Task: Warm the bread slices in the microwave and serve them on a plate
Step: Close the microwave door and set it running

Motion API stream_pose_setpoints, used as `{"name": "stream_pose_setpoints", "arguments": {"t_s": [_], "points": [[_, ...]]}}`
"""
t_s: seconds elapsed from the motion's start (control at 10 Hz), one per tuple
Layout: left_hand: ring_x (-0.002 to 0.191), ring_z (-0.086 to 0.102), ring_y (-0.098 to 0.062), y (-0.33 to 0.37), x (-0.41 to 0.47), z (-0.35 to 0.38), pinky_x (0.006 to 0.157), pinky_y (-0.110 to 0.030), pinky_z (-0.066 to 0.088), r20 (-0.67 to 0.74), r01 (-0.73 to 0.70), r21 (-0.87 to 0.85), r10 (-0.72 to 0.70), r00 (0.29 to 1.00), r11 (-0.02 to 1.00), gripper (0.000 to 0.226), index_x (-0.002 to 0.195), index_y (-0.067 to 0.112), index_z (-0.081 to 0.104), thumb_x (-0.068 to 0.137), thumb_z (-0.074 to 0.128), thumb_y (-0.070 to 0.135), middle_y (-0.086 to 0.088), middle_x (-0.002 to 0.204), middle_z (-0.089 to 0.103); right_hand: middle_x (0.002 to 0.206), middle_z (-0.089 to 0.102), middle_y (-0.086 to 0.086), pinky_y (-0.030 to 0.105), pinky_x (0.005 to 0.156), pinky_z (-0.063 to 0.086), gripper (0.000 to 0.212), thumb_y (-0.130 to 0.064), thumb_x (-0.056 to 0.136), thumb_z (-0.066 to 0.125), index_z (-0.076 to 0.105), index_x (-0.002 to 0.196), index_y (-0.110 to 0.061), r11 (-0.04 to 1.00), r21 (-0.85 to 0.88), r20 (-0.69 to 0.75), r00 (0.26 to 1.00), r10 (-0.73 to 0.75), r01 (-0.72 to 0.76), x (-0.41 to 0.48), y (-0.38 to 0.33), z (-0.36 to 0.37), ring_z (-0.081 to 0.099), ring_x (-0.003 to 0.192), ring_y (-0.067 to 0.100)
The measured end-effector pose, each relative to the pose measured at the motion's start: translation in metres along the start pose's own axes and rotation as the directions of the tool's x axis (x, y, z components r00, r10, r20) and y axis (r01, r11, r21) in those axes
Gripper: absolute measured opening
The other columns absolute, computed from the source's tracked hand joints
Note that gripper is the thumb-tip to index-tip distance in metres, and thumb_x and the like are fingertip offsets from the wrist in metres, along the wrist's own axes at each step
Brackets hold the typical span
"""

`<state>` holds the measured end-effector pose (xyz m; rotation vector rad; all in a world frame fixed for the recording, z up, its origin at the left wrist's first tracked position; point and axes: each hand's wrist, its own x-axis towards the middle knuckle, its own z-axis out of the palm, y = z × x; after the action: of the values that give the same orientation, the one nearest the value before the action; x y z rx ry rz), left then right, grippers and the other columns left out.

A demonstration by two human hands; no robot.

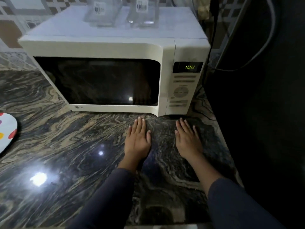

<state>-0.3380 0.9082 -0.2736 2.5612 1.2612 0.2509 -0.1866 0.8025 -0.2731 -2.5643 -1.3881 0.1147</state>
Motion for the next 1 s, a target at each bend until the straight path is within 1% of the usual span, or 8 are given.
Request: {"name": "stream_pose_setpoints", "arguments": {"t_s": [0.1,0.2,0.3,0.4,0.5,0.7,1.0], "points": [[0.145,-0.007,-0.011,-0.0008,-0.0013,0.0018,0.118,-0.033,-0.005,0.004,0.005,0.009,-0.005,1.0,1.0,0.055,0.149,0.015,0.001,0.1,0.016,0.033,0.0,0.158,-0.003,0.158,0.01,-0.005,0.035,0.119,-0.002,0.062,-0.038,0.091,0.004,0.017,0.149,-0.019,1.0,-0.004,0.013,1.0,-0.008,0.008,-0.0007,0.0007,0.0008,0.004,0.146,0.01],[0.145,-0.009,-0.011,-0.0006,-0.0011,0.002,0.119,-0.032,-0.005,0.002,0.006,0.017,-0.006,1.0,1.0,0.055,0.149,0.015,-0.001,0.1,0.015,0.032,0.001,0.158,-0.005,0.158,0.008,-0.006,0.035,0.119,-0.002,0.063,-0.038,0.09,0.004,0.015,0.149,-0.019,1.0,-0.017,0.024,1.0,-0.008,0.009,-0.0006,0.0007,0.001,0.003,0.146,0.01],[0.144,-0.012,-0.01,-0.0009,-0.001,0.0019,0.118,-0.031,-0.007,0.006,0.007,0.021,-0.007,1.0,1.0,0.055,0.149,0.015,-0.002,0.1,0.013,0.032,0.0,0.158,-0.008,0.159,0.004,-0.006,0.035,0.119,-0.002,0.055,-0.035,0.098,0.007,0.01,0.15,-0.019,0.999,-0.051,0.039,0.999,0.0,0.002,-0.0004,0.0015,0.0006,-0.001,0.146,0.009],[0.144,-0.013,-0.01,-0.0006,-0.0011,0.0015,0.118,-0.031,-0.007,0.016,0.007,0.023,-0.008,1.0,1.0,0.055,0.149,0.014,-0.004,0.1,0.013,0.032,0.0,0.158,-0.009,0.159,-0.001,-0.007,0.034,0.119,-0.005,0.051,-0.034,0.101,0.013,0.005,0.15,-0.02,0.999,-0.036,0.062,0.998,0.004,-0.002,-0.0008,0.0015,-0.0004,-0.005,0.146,0.008],[0.144,-0.013,-0.01,0.0,-0.0011,0.0005,0.118,-0.031,-0.007,0.024,0.007,0.02,-0.008,1.0,1.0,0.055,0.149,0.015,-0.004,0.1,0.012,0.032,0.0,0.158,-0.009,0.159,-0.001,-0.007,0.034,0.118,-0.006,0.052,-0.035,0.1,0.01,0.005,0.15,-0.02,0.999,-0.034,0.054,0.999,-0.003,0.005,-0.0014,0.0016,-0.0018,-0.005,0.146,0.008],[0.144,-0.011,-0.01,0.0008,-0.0021,-0.0008,0.118,-0.031,-0.007,0.02,0.008,0.016,-0.009,1.0,1.0,0.055,0.149,0.015,-0.002,0.1,0.014,0.032,-0.001,0.158,-0.007,0.159,0.0,-0.008,0.034,0.118,-0.004,0.051,-0.034,0.101,0.015,0.008,0.15,-0.021,1.0,-0.015,0.04,0.999,-0.001,0.001,-0.002,0.0017,-0.0024,-0.003,0.146,0.008],[0.144,-0.011,-0.01,-0.0002,-0.0024,-0.0006,0.118,-0.03,-0.007,0.018,0.006,0.013,-0.006,1.0,1.0,0.055,0.149,0.015,-0.002,0.1,0.013,0.032,0.0,0.158,-0.008,0.159,0.002,-0.008,0.034,0.118,-0.004,0.051,-0.034,0.101,0.016,0.009,0.15,-0.021,1.0,-0.005,0.04,0.999,0.002,-0.002,-0.0017,0.0011,-0.0021,-0.002,0.146,0.007]]}}
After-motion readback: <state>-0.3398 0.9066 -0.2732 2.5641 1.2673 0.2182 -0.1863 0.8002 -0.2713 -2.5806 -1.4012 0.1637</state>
